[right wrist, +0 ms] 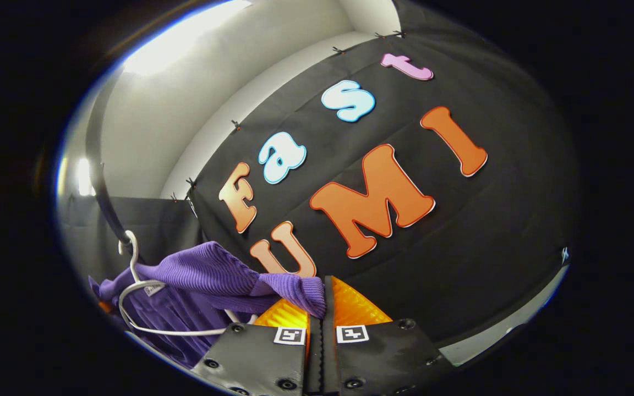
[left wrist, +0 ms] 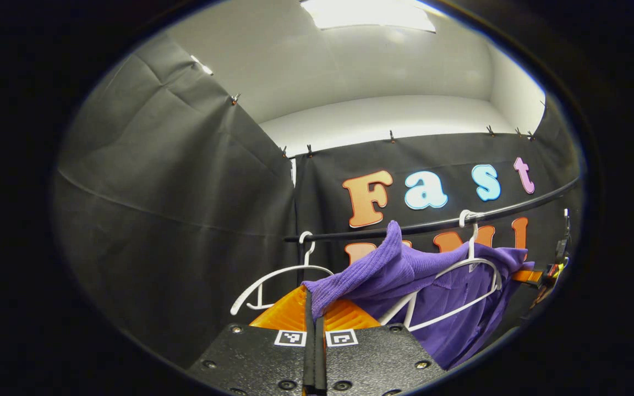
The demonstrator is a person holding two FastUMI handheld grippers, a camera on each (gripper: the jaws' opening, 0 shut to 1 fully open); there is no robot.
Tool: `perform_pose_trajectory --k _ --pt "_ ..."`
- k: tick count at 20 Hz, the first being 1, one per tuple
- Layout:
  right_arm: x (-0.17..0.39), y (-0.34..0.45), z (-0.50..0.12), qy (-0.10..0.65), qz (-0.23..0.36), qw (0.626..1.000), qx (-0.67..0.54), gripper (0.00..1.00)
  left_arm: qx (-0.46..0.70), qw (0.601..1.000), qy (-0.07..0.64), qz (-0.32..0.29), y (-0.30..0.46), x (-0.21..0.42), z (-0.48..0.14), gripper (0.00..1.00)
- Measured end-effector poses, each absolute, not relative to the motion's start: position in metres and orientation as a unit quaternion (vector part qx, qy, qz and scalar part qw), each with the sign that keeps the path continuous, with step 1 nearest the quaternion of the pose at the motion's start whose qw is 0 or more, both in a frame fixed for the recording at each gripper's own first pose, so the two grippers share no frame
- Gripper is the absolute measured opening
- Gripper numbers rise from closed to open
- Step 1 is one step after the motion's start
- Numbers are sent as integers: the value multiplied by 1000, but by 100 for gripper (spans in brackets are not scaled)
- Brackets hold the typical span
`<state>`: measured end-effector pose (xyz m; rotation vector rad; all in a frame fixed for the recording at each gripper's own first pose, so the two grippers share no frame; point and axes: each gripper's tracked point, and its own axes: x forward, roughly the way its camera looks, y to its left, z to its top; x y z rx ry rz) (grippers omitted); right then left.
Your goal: Grasp the clothes on the hanger with both hands and then place them into the laundry hamper below.
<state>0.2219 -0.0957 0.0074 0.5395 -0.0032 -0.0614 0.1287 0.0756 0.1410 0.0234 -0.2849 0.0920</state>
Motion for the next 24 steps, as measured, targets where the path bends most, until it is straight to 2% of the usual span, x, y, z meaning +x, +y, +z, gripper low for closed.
perform_pose_trajectory --k 6,12,17,24 --pt "257 -113 15 8 -7 951 308 7 8 991 -127 38 80 151 131 0" --pt "280 -127 -41 38 -27 950 308 7 -23 997 -64 20 75 182 71 0" --pt "269 -141 -67 35 -42 957 286 7 -39 999 -31 11 72 182 29 0" --pt "217 -144 -106 66 -41 955 285 7 -76 997 9 -2 77 163 -22 0"
